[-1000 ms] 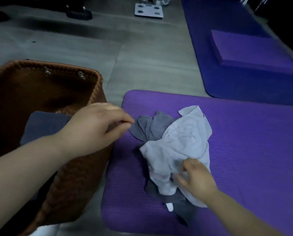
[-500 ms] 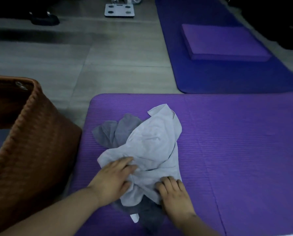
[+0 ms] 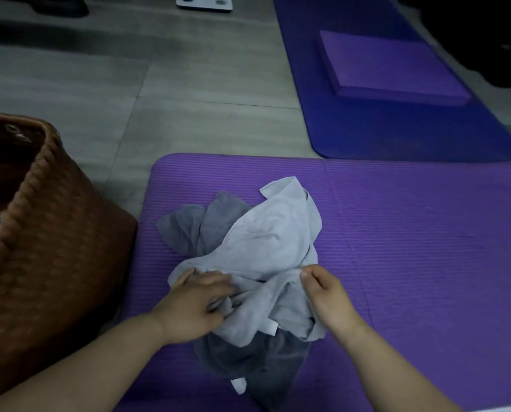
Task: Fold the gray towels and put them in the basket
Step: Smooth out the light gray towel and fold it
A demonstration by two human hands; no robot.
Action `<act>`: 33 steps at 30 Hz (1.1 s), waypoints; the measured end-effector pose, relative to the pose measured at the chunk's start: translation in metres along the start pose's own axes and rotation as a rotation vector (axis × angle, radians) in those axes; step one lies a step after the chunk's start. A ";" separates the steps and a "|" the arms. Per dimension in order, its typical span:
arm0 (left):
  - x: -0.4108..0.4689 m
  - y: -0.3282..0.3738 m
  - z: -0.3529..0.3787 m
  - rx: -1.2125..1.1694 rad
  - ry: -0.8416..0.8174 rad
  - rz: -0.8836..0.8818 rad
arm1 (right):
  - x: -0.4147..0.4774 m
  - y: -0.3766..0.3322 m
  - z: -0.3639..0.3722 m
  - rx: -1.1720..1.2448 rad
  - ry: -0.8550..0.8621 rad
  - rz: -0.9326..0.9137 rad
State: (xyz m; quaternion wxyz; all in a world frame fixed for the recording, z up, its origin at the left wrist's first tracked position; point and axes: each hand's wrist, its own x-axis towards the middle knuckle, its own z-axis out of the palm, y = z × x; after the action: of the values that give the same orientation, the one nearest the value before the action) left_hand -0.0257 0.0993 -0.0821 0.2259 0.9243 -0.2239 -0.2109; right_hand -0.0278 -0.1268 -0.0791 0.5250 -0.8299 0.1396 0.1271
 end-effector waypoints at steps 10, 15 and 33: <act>0.001 0.051 -0.024 -0.444 0.399 -0.109 | -0.022 -0.078 0.014 0.284 -0.335 -0.120; -0.010 0.037 -0.043 -0.709 0.384 -0.131 | -0.020 -0.058 0.005 -0.854 -0.201 -0.391; -0.015 0.122 -0.217 -0.829 0.468 -0.083 | -0.007 -0.248 -0.135 -0.885 0.228 -0.315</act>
State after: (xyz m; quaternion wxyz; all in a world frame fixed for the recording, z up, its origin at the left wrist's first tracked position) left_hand 0.0291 0.0797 0.1602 0.6115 0.7870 -0.0268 -0.0776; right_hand 0.0650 -0.1472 0.1872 0.1158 -0.9933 0.0014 0.0013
